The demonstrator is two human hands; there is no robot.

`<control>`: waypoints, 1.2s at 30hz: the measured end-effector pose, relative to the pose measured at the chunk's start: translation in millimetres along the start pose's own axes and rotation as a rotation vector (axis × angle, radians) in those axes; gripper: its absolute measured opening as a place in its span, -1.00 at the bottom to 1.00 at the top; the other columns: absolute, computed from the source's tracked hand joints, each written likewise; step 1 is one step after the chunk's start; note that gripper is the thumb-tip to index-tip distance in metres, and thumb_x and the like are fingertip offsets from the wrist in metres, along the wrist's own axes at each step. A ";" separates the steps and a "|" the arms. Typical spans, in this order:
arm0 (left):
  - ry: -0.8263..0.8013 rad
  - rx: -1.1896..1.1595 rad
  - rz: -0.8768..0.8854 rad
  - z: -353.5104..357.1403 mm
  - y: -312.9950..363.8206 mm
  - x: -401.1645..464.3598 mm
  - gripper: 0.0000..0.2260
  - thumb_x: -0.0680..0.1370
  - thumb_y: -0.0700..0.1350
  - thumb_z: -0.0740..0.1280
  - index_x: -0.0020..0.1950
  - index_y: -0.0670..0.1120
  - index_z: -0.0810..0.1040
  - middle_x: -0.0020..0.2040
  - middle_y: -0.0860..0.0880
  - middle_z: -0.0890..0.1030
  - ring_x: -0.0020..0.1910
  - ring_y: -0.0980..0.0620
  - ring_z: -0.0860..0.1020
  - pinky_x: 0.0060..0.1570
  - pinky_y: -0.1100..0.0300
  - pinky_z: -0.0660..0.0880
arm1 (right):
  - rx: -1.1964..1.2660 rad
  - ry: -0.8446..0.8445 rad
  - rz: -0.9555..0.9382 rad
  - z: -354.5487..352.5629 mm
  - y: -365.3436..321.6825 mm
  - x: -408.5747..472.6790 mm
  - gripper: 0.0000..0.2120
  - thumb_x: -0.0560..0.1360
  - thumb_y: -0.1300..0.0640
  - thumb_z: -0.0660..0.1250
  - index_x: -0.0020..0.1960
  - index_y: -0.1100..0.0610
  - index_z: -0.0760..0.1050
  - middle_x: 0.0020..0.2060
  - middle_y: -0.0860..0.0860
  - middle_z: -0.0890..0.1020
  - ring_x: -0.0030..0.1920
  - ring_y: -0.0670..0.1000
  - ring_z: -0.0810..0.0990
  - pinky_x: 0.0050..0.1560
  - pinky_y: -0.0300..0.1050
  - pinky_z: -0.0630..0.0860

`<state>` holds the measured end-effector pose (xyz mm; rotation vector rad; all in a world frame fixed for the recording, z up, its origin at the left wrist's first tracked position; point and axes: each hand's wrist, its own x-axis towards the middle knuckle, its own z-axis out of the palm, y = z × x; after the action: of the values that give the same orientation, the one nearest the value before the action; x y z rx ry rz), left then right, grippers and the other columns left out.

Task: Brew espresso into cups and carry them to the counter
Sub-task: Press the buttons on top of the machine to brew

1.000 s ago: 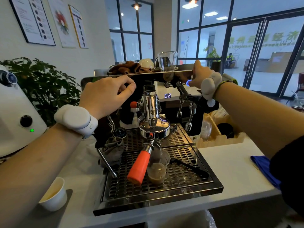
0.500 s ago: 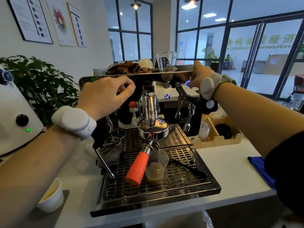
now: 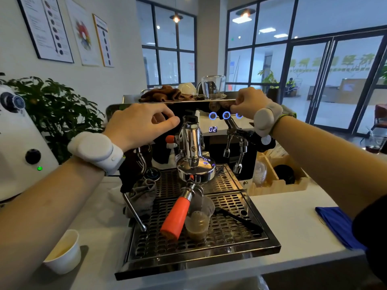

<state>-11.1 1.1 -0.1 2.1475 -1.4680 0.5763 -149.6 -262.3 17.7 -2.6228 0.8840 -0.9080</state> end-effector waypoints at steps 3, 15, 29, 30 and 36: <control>-0.028 -0.165 -0.014 -9.8 3.3 3.0 -0.70 0.46 0.34 0.21 0.03 0.24 0.56 -0.08 0.20 0.60 -0.05 0.16 0.56 -0.01 0.01 0.53 | 0.153 -0.002 -0.049 1.9 -11.8 -5.7 -0.82 0.44 0.11 0.37 -0.02 0.18 0.49 -0.10 0.09 0.57 -0.12 0.05 0.53 -0.10 -0.09 0.49; -0.039 -0.613 -0.019 0.4 26.9 -28.2 -0.56 0.44 0.16 0.34 0.30 0.11 0.44 0.22 0.14 0.54 0.15 0.29 0.52 0.21 0.15 0.44 | 0.583 -0.174 -0.189 17.9 -41.7 -59.6 -0.44 0.45 -0.09 0.38 0.38 -0.02 0.28 0.27 0.00 0.48 0.19 -0.02 0.50 0.11 -0.18 0.44; -0.185 -0.732 -0.304 69.5 -6.3 -93.1 -0.61 0.55 -0.05 0.30 0.37 0.03 0.37 0.24 0.07 0.51 0.17 0.23 0.48 0.23 0.08 0.42 | 0.699 -0.369 -0.148 66.2 7.1 -146.3 0.03 0.21 -0.12 0.50 0.49 -0.19 -0.07 0.51 -0.11 0.07 0.42 -0.18 0.09 0.32 -0.23 0.09; -0.190 -0.744 -0.327 76.9 -9.2 -96.8 -0.63 0.56 -0.08 0.30 0.36 0.01 0.38 0.22 0.06 0.51 0.16 0.23 0.49 0.22 0.10 0.43 | 0.693 -0.390 -0.127 71.8 12.5 -150.6 0.06 0.20 -0.12 0.50 0.50 -0.17 -0.09 0.51 -0.10 0.06 0.42 -0.18 0.08 0.32 -0.23 0.09; -0.371 -0.795 -0.407 122.7 -33.9 -116.8 -0.57 0.54 -0.37 0.25 0.37 -0.10 0.33 0.22 -0.03 0.51 0.22 0.02 0.48 0.11 0.25 0.41 | 0.656 -0.490 0.012 110.0 39.9 -181.3 0.24 0.10 -0.18 0.54 0.50 -0.16 -0.24 0.52 -0.07 -0.01 0.45 -0.07 0.07 0.35 -0.17 0.11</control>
<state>-9.5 25.1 -171.2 1.8389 -1.0935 -0.5049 -213.4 -181.4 -171.9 -2.1041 0.3835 -0.4089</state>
